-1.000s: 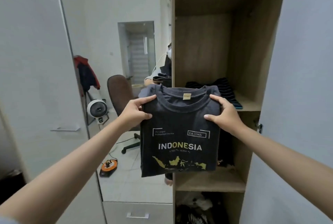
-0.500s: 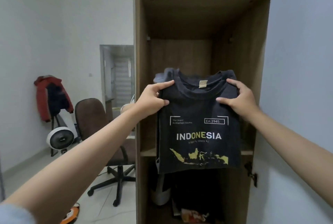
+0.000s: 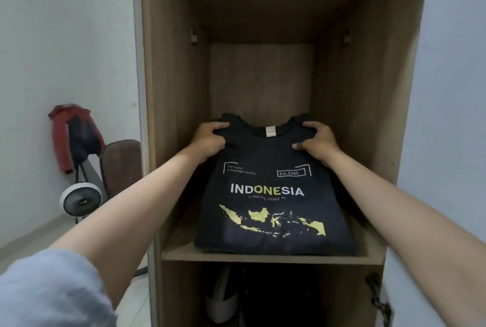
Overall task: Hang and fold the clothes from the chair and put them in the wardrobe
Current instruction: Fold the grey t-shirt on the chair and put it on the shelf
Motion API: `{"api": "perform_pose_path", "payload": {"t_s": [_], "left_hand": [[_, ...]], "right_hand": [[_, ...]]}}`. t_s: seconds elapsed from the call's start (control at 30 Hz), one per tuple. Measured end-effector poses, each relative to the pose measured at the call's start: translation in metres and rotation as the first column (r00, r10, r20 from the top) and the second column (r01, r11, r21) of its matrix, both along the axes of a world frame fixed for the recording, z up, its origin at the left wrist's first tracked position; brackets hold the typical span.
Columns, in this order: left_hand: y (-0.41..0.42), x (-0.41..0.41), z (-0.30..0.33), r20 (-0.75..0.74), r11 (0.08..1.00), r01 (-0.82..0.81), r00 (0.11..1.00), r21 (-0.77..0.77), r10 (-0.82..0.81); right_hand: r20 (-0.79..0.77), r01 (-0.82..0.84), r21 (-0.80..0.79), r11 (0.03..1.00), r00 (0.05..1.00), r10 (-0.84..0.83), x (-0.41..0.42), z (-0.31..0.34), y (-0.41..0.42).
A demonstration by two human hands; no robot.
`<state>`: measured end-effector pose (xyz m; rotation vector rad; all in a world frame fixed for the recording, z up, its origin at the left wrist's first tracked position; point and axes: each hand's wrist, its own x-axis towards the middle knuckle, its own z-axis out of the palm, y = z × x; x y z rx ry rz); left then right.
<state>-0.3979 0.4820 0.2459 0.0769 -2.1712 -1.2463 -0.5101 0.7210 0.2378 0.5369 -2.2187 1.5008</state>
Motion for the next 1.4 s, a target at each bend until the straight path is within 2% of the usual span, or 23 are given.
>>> {"api": "perform_pose_path", "payload": {"t_s": [0.33,0.63,0.83,1.07,1.2,1.27,1.33,1.4], "left_hand": [[-0.019,-0.021,-0.017,-0.035,0.998,0.039,0.999,0.055,-0.037],[-0.013,0.021,-0.001,-0.154,0.985,0.166,0.976,0.049,-0.157],[-0.011,0.042,0.019,-0.211,0.982,0.186,0.962,0.027,-0.176],[-0.007,0.041,0.044,-0.253,0.988,0.152,0.957,0.029,-0.14],[-0.008,0.017,0.035,-0.196,0.996,0.093,0.976,-0.007,-0.093],[-0.01,0.0,0.024,-0.105,0.999,0.039,0.994,-0.031,-0.042],[-0.011,-0.018,0.01,0.042,0.992,-0.046,0.998,-0.118,0.052],[-0.006,-0.033,-0.008,0.217,0.959,-0.118,0.96,-0.257,0.176]], "right_hand": [[-0.001,-0.061,-0.042,0.997,0.998,0.061,-0.011,-0.009,-0.007],[-0.169,0.006,-0.046,0.999,0.985,-0.014,0.045,0.016,0.004],[-0.28,0.037,-0.041,0.998,0.959,-0.047,0.079,0.042,0.018],[-0.3,0.022,-0.07,0.997,0.953,-0.042,0.083,0.067,0.02],[-0.175,0.004,-0.065,0.998,0.984,-0.016,0.061,0.054,0.015],[-0.085,0.03,-0.014,0.999,0.996,-0.031,0.048,0.039,0.011],[-0.018,0.117,0.165,0.979,0.993,-0.115,0.033,0.021,0.008],[0.022,0.184,0.409,0.894,0.977,-0.211,0.022,0.0,0.004]]}}
